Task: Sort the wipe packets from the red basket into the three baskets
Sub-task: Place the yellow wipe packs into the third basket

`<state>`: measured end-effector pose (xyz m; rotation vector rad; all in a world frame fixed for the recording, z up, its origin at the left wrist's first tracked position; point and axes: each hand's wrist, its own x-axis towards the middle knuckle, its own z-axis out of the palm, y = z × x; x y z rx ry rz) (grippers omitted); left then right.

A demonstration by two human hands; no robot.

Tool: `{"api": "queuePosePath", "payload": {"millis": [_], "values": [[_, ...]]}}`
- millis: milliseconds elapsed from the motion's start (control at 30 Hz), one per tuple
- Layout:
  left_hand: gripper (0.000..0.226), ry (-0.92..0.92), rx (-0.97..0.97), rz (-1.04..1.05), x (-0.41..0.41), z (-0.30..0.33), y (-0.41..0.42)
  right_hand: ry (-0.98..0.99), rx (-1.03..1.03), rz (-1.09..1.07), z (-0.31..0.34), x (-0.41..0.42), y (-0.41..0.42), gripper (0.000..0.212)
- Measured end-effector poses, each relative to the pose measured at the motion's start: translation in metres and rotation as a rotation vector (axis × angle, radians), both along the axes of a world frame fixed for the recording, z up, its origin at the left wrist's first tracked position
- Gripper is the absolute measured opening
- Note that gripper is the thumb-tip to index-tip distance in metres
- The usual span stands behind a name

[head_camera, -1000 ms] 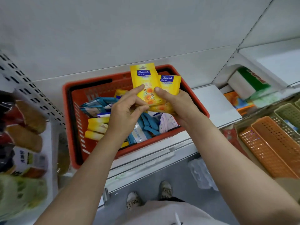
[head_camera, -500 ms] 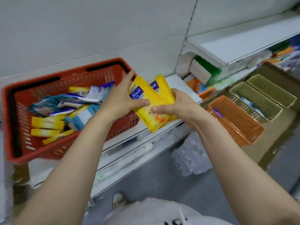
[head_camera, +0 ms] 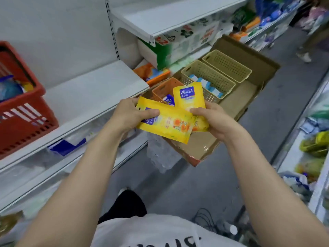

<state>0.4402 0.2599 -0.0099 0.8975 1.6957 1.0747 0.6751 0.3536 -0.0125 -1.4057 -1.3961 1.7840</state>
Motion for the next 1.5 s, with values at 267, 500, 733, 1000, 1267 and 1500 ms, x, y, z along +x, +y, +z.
{"api": "queuePosePath", "payload": {"millis": [267, 500, 733, 1000, 1267, 1500], "values": [[0.038, -0.155, -0.051, 0.274, -0.001, -0.037, 0.091, -0.177, 0.116, -0.005, -0.034, 0.027, 0.107, 0.044], [0.049, -0.238, -0.067, 0.460, -0.010, -0.067, 0.176, -0.546, 0.226, 0.200, -0.058, 0.011, 0.203, 0.055], [0.042, -0.149, -0.140, 0.657, -0.034, -0.089, 0.197, -0.777, 0.355, 0.741, -0.107, -0.041, 0.262, 0.046], [0.028, -0.163, -0.197, 0.902, -0.018, -0.119, 0.184, -0.801, 0.304, 1.139, -0.141, -0.081, 0.308, 0.051], [0.036, -0.178, -0.088, 0.950, 0.052, -0.120, 0.237, -0.537, 0.237, 1.009, -0.121, -0.058, 0.371, 0.042], [0.022, -0.193, -0.053, 0.900, 0.070, -0.112, 0.262, -0.492, 0.138, 0.694, -0.093, 0.000, 0.417, 0.030]]}}
